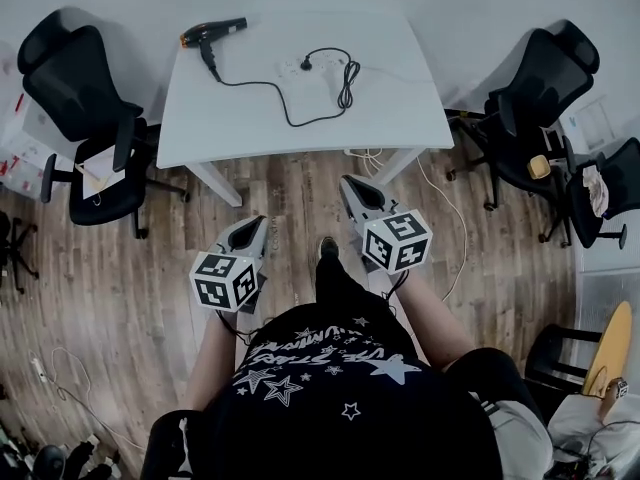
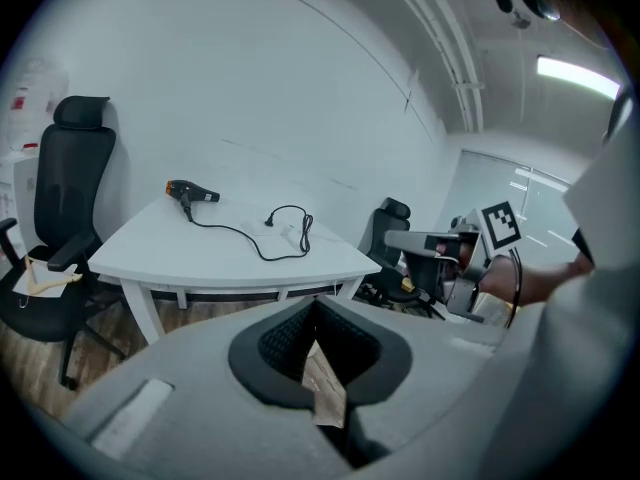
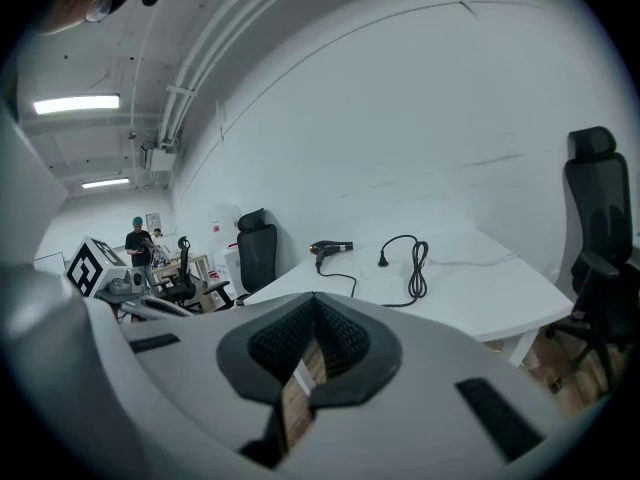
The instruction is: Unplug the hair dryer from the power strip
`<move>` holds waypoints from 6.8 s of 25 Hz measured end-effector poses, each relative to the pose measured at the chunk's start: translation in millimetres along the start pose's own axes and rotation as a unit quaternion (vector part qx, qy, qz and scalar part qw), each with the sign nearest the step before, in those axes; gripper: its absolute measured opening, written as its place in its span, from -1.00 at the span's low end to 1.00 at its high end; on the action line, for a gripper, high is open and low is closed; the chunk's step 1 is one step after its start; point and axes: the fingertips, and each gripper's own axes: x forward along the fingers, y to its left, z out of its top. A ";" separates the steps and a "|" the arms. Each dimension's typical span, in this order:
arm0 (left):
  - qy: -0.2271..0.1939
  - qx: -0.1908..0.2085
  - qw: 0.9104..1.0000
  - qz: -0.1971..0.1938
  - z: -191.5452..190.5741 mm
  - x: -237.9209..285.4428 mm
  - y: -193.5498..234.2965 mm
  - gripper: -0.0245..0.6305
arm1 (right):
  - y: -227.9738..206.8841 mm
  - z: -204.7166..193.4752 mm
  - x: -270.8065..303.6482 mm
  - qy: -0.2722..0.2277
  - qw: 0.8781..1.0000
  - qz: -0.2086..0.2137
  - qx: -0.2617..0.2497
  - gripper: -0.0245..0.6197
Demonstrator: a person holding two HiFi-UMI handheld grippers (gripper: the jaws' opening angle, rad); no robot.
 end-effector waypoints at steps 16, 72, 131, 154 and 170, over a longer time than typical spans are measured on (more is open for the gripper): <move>0.017 -0.009 0.999 0.036 68.8 112.3 21.8 -0.90 | -112.2 44.2 91.2 0.012 0.999 0.029 0.030 -0.90; 0.080 0.071 0.994 -0.021 206.0 329.6 172.0 -0.90 | -193.9 81.5 309.3 0.051 0.994 0.021 0.092 -0.90; 0.175 0.128 0.973 -0.080 172.1 417.5 217.2 -0.90 | -218.1 37.7 398.5 0.166 0.985 -0.043 0.010 -0.57; 0.212 0.243 0.944 -0.070 168.8 418.3 211.9 -0.90 | -220.4 36.5 399.8 0.160 0.986 -0.035 0.005 -0.66; 0.227 0.285 0.929 -0.072 167.9 422.8 207.0 -0.90 | -222.9 37.9 393.9 0.174 0.984 -0.028 -0.010 -0.68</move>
